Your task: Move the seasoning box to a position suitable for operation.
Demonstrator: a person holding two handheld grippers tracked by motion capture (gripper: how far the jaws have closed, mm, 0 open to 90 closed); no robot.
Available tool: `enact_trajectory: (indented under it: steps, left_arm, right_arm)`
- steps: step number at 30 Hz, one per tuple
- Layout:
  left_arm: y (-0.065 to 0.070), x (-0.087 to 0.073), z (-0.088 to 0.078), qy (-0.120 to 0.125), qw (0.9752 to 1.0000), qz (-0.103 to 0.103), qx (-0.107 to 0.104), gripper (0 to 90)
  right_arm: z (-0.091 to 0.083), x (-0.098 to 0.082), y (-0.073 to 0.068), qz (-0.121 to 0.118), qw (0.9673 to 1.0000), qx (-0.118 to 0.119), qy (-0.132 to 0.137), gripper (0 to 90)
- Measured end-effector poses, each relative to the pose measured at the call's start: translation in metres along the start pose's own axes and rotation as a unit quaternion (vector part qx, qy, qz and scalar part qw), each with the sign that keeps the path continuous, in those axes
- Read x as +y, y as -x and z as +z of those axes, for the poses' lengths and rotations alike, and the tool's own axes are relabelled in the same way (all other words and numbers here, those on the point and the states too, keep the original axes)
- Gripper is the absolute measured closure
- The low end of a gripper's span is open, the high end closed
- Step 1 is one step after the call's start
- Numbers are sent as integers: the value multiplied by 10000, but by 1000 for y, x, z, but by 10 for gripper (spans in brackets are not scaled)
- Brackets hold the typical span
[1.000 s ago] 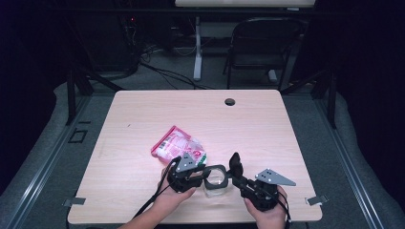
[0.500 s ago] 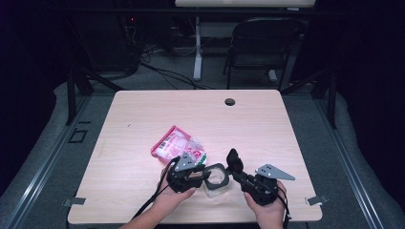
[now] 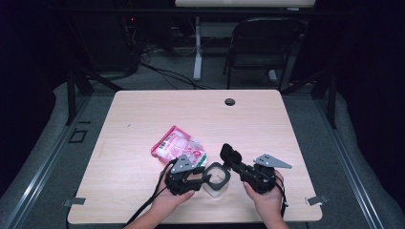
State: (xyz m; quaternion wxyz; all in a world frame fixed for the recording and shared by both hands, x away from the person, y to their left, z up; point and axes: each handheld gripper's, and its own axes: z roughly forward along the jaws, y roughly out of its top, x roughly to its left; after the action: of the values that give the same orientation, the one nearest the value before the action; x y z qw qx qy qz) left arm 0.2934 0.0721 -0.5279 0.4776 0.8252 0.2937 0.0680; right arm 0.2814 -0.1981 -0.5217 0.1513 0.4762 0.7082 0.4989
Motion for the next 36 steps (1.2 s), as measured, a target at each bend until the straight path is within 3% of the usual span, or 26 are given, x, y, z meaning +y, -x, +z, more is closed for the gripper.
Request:
enact_trajectory:
  steps: [9, 13, 14, 19, 21, 22, 23, 24, 25, 26, 28, 31, 36]
  left_arm:
    - [4, -2, 2, 79, 10000, -34, -38, 585]
    - [4, -2, 2, 73, 10000, 0, -34, 581]
    - [4, -1, -1, 105, 9999, 7, -41, 575]
    - [-3, 5, -17, 330, 9994, 28, 115, 565]
    - [-10, 6, -23, 371, 9990, 37, 237, 554]
    - [-20, 4, -29, 392, 9984, -7, 417, 549]
    - [-20, 4, -29, 392, 9984, -7, 417, 543]
    - [-26, 1, -32, 341, 9973, 11, 644, 539]
    - [-26, 1, -32, 341, 9973, 11, 644, 538]
    - [-32, -3, -36, 299, 9961, 98, 827, 538]
    - [-35, -4, -37, 265, 9958, 115, 871, 526]
    - [-43, -10, -37, -8, 9960, 132, 887, 494]
    - [-44, -17, -34, -207, 9937, 250, 1069, 459]
  right_arm:
    - [11, 5, 4, -100, 9999, 78, -5, 775]
    - [14, 6, 3, -157, 9998, 83, -79, 741]
    - [16, 5, 3, -179, 9997, 103, -121, 681]
    - [12, 4, 3, -253, 9996, 99, -108, 621]
    - [9, 2, 4, -286, 9995, 88, -72, 600]
    - [5, 1, 4, -321, 9995, 43, -43, 584]
    - [5, 1, 4, -321, 9995, 43, -43, 584]
    - [1, -1, 5, -333, 9994, 23, -25, 572]
    - [1, -1, 6, -321, 9995, 27, 4, 565]
    - [-1, -2, 6, -307, 9995, 0, 9, 559]
    - [-2, -2, 7, -279, 9996, 14, 16, 557]
    - [-3, -4, 9, -263, 9996, 17, 33, 553]
    - [-5, -6, 11, -258, 9997, 7, 17, 553]
